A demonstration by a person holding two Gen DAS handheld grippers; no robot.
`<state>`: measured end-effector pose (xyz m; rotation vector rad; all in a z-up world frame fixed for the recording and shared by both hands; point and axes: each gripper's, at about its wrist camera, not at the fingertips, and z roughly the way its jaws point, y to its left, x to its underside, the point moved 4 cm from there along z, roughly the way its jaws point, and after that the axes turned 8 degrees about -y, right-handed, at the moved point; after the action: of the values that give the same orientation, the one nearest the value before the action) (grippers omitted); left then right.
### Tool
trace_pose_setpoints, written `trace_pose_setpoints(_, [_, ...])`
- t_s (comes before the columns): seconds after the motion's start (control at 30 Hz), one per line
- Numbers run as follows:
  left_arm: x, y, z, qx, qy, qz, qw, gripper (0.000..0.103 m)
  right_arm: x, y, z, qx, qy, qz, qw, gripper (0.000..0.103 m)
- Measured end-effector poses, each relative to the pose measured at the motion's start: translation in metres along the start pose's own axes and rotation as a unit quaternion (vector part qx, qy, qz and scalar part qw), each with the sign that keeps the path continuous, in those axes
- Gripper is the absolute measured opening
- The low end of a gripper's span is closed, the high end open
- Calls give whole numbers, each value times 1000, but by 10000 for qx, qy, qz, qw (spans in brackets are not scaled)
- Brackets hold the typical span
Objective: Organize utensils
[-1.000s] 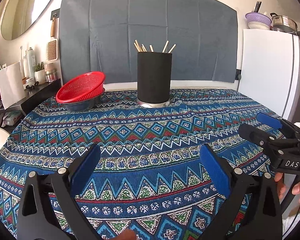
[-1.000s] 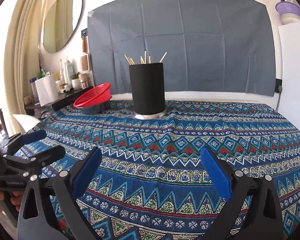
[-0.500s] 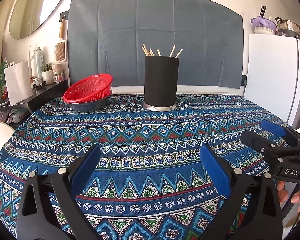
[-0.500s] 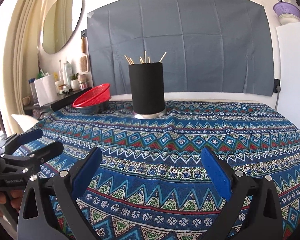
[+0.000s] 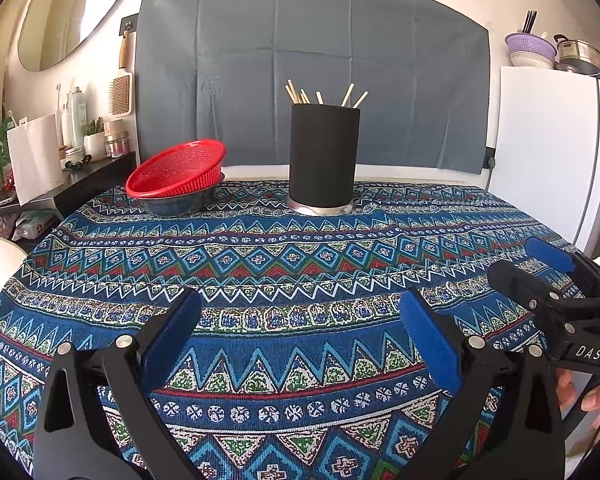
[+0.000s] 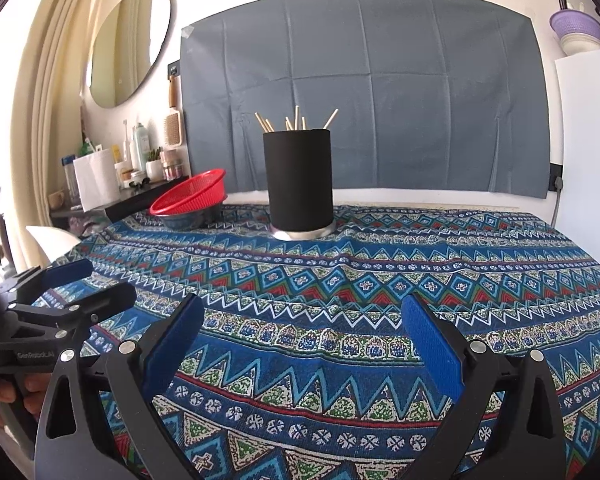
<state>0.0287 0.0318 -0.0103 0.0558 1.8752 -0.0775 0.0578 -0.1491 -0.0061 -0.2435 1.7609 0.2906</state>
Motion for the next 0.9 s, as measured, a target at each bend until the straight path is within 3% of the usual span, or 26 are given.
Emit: trace_pose_setpoints(0.9, [2,-1,1,39,43,30,10000,97,1,4,-4,48,-87,-106,9999,95])
